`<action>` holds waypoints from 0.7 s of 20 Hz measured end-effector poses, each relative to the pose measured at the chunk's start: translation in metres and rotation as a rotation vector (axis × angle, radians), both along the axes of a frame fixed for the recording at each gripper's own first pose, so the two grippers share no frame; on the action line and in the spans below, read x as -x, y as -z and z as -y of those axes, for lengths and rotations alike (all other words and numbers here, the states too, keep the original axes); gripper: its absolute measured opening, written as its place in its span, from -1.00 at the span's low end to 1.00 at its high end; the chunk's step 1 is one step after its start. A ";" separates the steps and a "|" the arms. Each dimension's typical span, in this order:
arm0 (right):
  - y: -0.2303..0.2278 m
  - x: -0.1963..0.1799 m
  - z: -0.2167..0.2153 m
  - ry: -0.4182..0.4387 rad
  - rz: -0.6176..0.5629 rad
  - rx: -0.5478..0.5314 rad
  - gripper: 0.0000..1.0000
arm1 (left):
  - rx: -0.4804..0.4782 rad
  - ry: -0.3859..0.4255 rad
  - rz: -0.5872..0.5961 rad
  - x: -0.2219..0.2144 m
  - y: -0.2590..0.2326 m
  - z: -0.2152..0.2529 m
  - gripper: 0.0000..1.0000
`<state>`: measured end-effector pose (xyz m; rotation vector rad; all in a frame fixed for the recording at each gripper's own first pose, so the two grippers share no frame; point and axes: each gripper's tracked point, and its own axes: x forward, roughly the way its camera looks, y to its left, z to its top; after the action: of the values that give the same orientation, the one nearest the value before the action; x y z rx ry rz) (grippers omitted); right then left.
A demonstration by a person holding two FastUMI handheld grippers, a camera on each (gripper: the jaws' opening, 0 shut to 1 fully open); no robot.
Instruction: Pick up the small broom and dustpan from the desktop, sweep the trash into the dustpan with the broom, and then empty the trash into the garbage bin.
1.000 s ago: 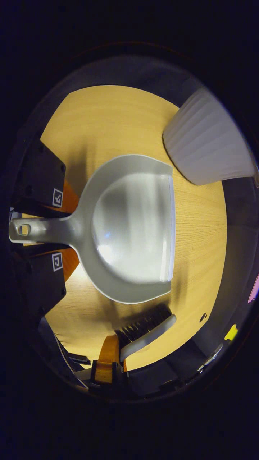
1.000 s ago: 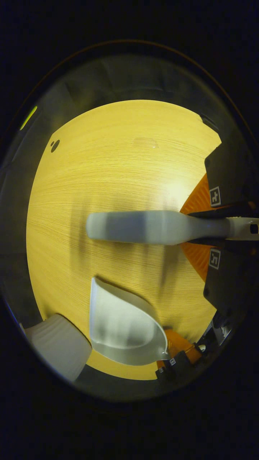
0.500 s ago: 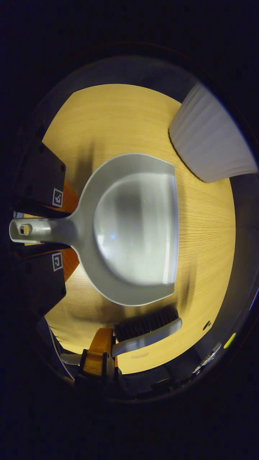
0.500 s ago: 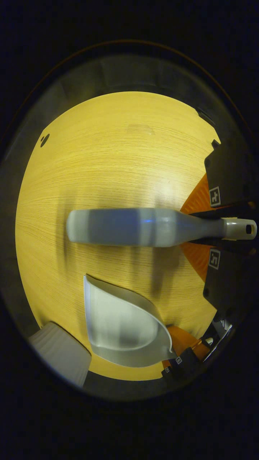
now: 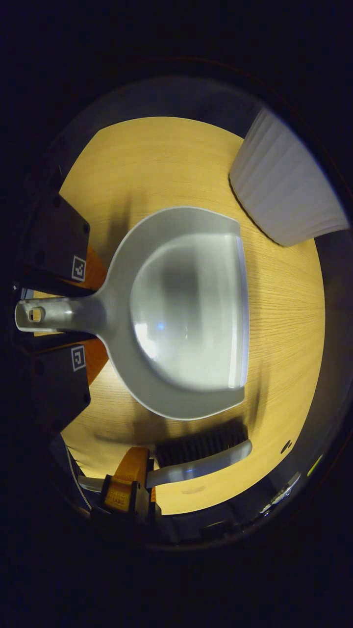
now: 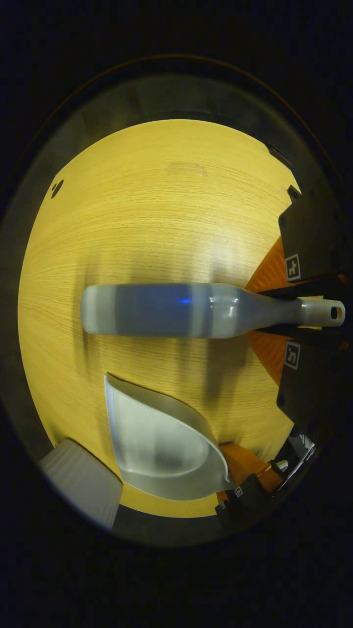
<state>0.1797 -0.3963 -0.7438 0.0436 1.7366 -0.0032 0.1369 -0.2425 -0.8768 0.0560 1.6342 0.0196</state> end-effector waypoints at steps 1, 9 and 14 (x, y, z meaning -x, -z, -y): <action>-0.005 -0.004 -0.002 0.008 0.009 -0.007 -0.40 | 0.024 -0.001 0.007 -0.002 -0.002 0.007 -0.36; -0.038 -0.019 -0.001 0.050 0.128 -0.024 1.00 | 0.014 0.002 0.071 -0.004 -0.032 0.008 0.59; -0.100 -0.036 0.002 0.063 0.313 -0.028 0.99 | 0.082 -0.016 0.218 -0.005 -0.096 0.020 0.59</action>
<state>0.2155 -0.3981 -0.6440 0.1134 1.4220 -0.0168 0.1423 -0.2629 -0.7808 -0.0213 1.4158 -0.0284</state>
